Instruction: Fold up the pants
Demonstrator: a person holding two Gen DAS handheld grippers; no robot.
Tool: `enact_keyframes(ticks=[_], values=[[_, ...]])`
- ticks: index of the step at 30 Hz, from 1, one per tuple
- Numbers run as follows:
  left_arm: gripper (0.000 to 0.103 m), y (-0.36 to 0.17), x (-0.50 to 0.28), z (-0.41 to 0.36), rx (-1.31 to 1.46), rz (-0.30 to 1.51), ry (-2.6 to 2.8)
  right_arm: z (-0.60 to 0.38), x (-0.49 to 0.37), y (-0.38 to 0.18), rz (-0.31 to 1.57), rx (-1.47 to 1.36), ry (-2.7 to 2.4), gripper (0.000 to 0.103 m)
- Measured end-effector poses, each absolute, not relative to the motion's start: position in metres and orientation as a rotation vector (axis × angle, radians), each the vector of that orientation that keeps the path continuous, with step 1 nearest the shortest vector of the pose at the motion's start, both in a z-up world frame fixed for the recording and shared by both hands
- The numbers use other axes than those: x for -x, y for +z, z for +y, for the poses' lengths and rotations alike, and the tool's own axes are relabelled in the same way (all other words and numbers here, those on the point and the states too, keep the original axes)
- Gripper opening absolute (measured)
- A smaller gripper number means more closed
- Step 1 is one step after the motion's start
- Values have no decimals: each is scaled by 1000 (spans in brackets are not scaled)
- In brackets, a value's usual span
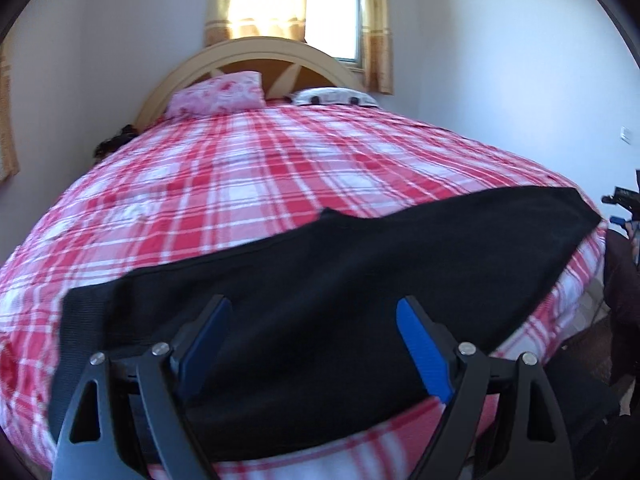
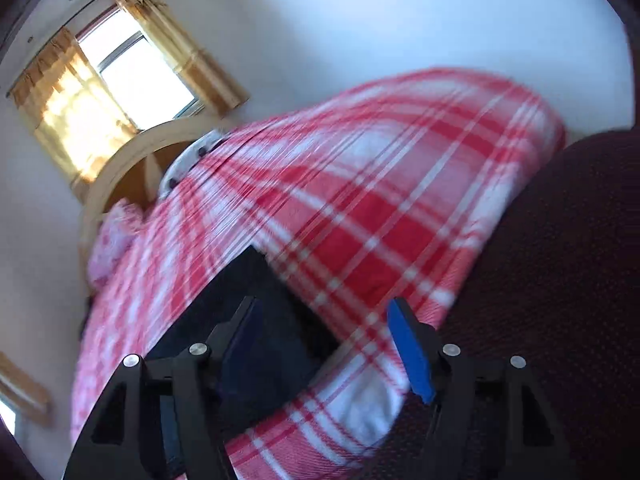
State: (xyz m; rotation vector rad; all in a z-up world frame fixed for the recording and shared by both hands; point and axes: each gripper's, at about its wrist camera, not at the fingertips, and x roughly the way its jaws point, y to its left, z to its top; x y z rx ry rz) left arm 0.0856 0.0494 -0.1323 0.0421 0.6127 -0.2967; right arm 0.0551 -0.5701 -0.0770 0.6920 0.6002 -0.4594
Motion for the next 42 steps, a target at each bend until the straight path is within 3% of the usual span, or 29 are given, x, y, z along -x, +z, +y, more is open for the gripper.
enact_keyframes(ticks=[3,7,12,17,18,19,20,23,24,27,32,33,34,36,42], values=[[87,-137,-85,24,-55,625,-368,-539,-46,-48,551,-570,-410,67],[87,-144,-79,-7,-98,640,-429,-428,-54,-24,593,-309,-67,67],[87,-152,-77,-11,-96,666,-425,-278,-64,-42,696,-10,328,67],[87,-150,-74,-2,-37,658,-410,-202,-67,-75,768,180,456,66],[87,-150,-73,2,-27,656,-405,-192,-70,-84,778,226,454,61],[87,-150,-73,6,-14,656,-399,-187,-69,-93,788,269,449,44],[87,-151,-74,8,-6,657,-392,-184,-71,-100,816,284,450,38],[87,-153,-74,16,19,653,-383,-192,-79,-104,835,235,439,27],[87,-153,-74,16,24,651,-383,-199,-79,-102,840,212,440,17],[87,-148,-73,16,8,651,-374,-212,-84,-102,877,137,463,11],[89,-130,-71,48,10,599,-272,-207,-76,-82,877,169,518,12],[92,-126,-74,58,20,590,-233,-208,-79,-78,883,125,540,16],[93,-125,-76,64,33,587,-205,-209,-85,-72,897,54,576,34],[95,-125,-87,77,77,611,-141,-204,-97,-59,893,-45,636,57],[95,-141,-95,91,123,676,-80,-142,-176,-51,983,-276,796,58]])
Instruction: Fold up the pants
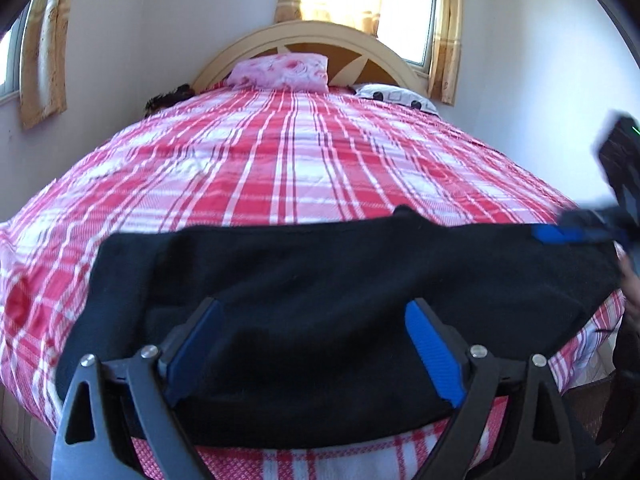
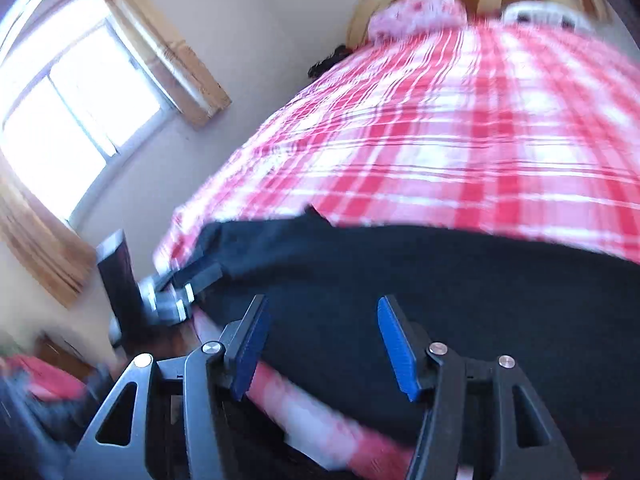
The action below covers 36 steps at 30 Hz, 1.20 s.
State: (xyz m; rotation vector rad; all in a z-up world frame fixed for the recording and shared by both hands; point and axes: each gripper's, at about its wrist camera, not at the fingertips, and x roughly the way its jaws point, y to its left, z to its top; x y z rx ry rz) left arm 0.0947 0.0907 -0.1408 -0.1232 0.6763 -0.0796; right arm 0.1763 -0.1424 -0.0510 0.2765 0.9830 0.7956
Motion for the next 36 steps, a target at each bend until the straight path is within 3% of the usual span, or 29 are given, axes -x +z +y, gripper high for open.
enact_keyframes(ticks=[11,15,17,22,36], values=[[99,-156,-95,85,71,696,-99,-44,-287,-103,1281,-460,806,57],[102,-158,-95,80,40,696,-95,-32,-295,-113,1332,-488,833,34],[102,-158,-95,80,41,697,-95,-24,-297,-118,1346,-469,823,29],[103,-158,-95,79,37,697,-95,-17,-298,-121,1341,-473,809,14],[103,-158,-95,79,39,689,-98,-30,-283,-66,1106,-467,811,5]])
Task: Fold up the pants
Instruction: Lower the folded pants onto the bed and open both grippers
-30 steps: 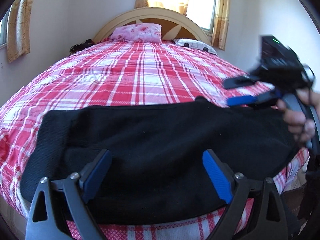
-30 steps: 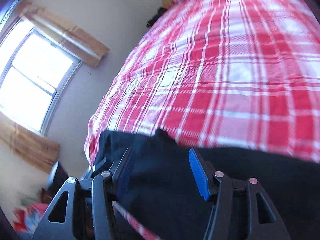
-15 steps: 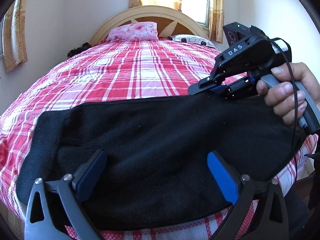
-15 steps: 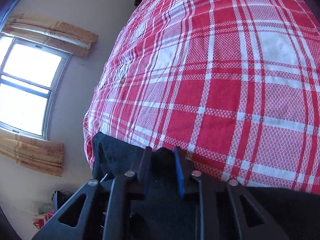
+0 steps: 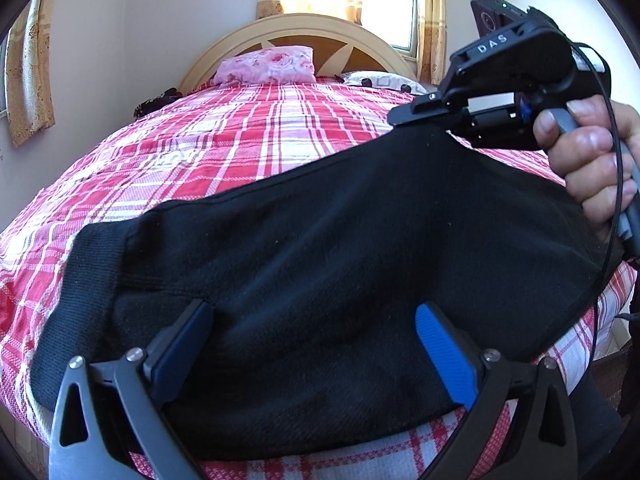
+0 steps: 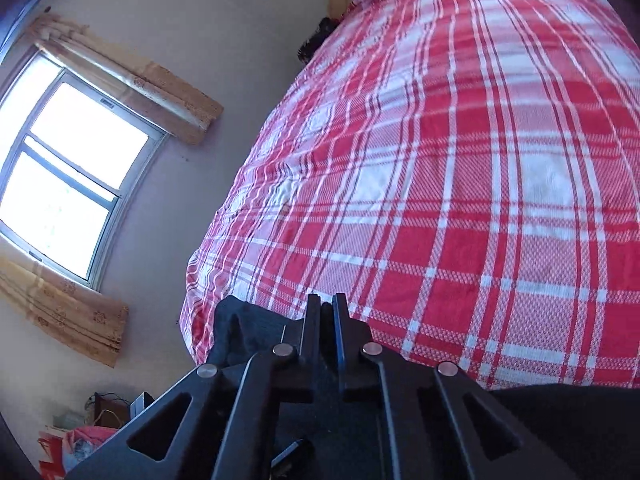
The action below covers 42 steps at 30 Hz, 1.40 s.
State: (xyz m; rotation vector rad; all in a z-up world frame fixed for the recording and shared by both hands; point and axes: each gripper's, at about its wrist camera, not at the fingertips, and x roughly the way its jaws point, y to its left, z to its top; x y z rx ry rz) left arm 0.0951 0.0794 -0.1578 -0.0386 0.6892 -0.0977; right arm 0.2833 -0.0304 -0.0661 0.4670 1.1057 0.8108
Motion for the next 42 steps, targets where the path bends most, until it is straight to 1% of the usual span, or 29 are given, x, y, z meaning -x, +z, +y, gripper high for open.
enact_keyframes(ticks=[3,7,10,14,16,18,20,21,22,23,24,28,30,36,37,38,39,40,42], values=[[103,-157,-94,81,52,691,-99,-27,-284,-66,1073,-431,771,5],[103,-153,-90,85,50,676,-73,-29,-300,-96,1142,-414,693,4],[103,-149,-75,103,75,645,16,-27,-303,-113,1181,-408,686,5],[103,-139,-50,146,155,578,174,-16,-296,-97,1144,-315,721,10],[103,-139,-47,166,177,582,267,-10,-293,-81,1095,-240,687,11],[100,-148,-47,190,258,626,325,-5,-291,-65,1040,-200,654,12],[94,-159,-46,205,366,650,316,3,-287,-51,1009,-199,687,24],[94,-161,-43,209,405,629,308,14,-286,-46,1012,-194,718,43],[92,-160,-45,209,410,615,304,28,-282,-42,1021,-173,760,51],[82,-159,-47,207,409,609,291,42,-279,-39,1020,-150,792,51],[74,-159,-49,206,408,611,273,57,-276,-36,1015,-114,828,51],[73,-163,-53,209,426,610,268,136,-254,-41,995,124,956,51],[75,-161,-49,212,408,605,292,166,-248,-50,1015,209,990,51],[75,-163,-48,219,400,582,290,225,-254,-81,1105,282,1066,51],[75,-163,-47,219,399,580,288,230,-254,-86,1130,280,1087,42],[75,-164,-47,220,401,578,286,234,-254,-91,1148,288,1099,35],[75,-164,-47,221,405,577,285,238,-252,-93,1138,310,1092,29],[75,-164,-48,223,409,573,286,240,-248,-92,1116,324,1101,19],[76,-163,-47,225,418,563,291,240,-244,-87,1088,329,1107,13]])
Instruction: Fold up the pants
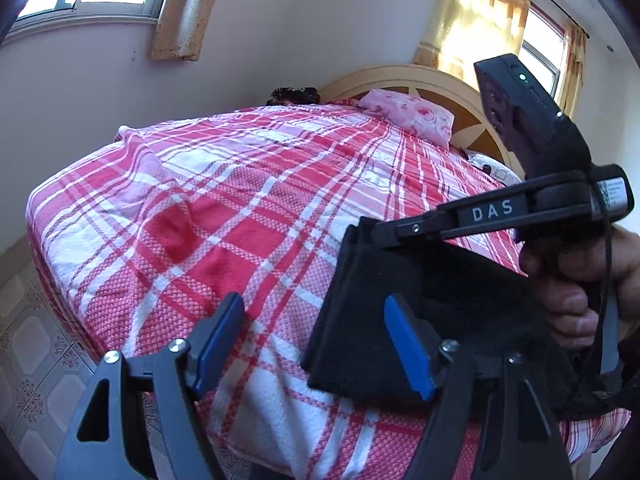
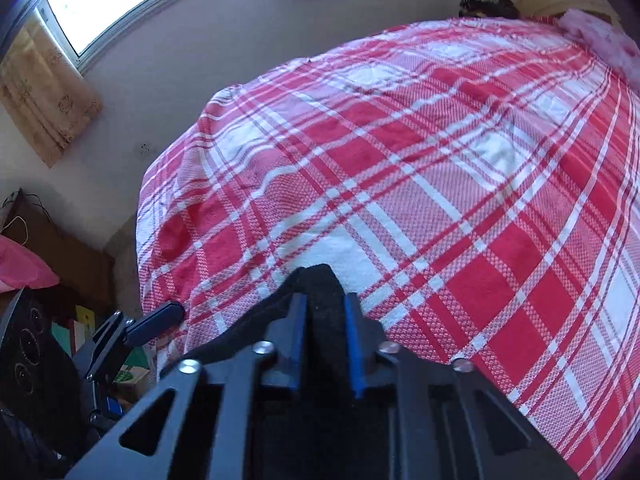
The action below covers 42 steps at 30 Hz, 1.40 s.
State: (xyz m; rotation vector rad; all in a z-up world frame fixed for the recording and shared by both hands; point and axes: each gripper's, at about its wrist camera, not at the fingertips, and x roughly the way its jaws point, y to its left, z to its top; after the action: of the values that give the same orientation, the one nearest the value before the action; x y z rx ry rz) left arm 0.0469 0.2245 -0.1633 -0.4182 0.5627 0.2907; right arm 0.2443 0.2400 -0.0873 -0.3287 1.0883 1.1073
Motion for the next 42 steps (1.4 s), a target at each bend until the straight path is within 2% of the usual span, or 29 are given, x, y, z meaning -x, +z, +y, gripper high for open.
enact_keyframes(ticks=[4,9,11,12,13,17,24,28,33,38,42], values=[[82,-165,-47,220,399,560,289,233,-250,-81,1027,298,1020,12],[87,-165,-53,210,281,591,319,229,-258,-91,1040,267,1011,14],[92,-166,-53,212,279,590,326,225,-260,-86,1049,259,997,34],[95,-167,-53,214,281,587,323,219,-263,-83,1058,248,965,50],[96,-168,-54,215,277,587,320,210,-264,-78,1055,226,932,51],[97,-168,-52,217,283,581,321,157,-253,-54,1051,70,959,51],[97,-142,-35,204,297,468,346,56,-176,-39,889,105,819,51],[97,-142,-41,182,246,491,280,42,-152,-62,964,-23,907,51],[100,-168,-60,171,168,658,287,52,-164,-93,991,17,800,51],[101,-167,-62,172,180,646,284,20,-192,-87,979,-80,627,51],[100,-162,-52,174,233,584,285,29,-191,-66,938,-183,759,51]])
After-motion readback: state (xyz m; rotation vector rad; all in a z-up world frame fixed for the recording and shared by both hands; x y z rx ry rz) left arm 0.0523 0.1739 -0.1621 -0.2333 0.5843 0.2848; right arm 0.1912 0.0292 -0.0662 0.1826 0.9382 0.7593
